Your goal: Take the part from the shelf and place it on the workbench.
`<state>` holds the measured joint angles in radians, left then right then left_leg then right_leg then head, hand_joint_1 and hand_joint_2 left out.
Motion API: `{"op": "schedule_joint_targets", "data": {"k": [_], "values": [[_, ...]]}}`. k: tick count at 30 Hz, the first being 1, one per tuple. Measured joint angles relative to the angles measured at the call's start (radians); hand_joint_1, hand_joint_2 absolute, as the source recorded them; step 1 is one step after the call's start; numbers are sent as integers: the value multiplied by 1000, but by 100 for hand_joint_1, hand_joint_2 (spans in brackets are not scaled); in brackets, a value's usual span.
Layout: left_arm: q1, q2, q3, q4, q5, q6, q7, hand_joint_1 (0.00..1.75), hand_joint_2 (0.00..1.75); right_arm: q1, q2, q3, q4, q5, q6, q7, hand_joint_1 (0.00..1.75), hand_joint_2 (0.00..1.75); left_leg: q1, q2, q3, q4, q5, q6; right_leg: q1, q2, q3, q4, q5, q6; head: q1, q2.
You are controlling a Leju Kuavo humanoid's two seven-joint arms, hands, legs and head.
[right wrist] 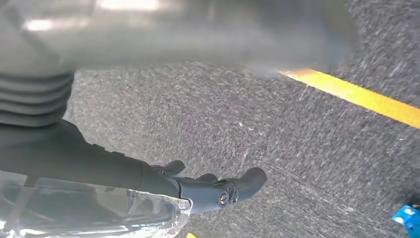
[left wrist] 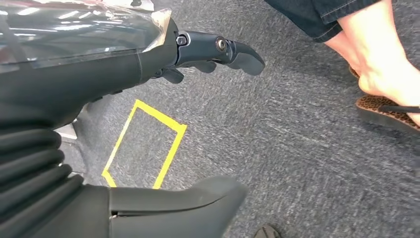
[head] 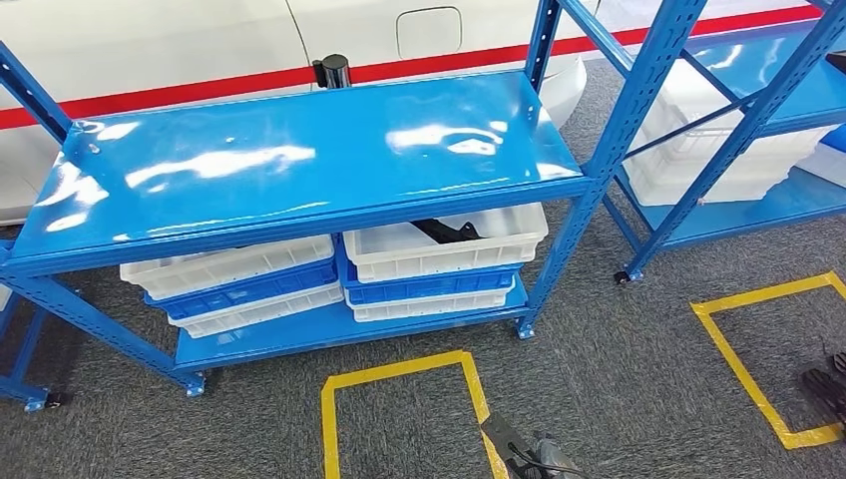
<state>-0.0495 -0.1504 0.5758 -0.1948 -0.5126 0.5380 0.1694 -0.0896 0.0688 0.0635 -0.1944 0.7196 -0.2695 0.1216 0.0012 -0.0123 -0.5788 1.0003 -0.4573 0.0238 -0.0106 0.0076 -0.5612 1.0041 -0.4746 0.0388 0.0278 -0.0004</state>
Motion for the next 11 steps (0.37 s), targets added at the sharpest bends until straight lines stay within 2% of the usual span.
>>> {"op": "schedule_joint_targets", "data": {"k": [11], "values": [[60,43,-142,-46,157,-154,-57,0,175,69,-14,-22,-39,-211,74,-38,0,175,-5,-1,0,0,0,0,-4,-1,0,-1,0,0,0,0]]}}
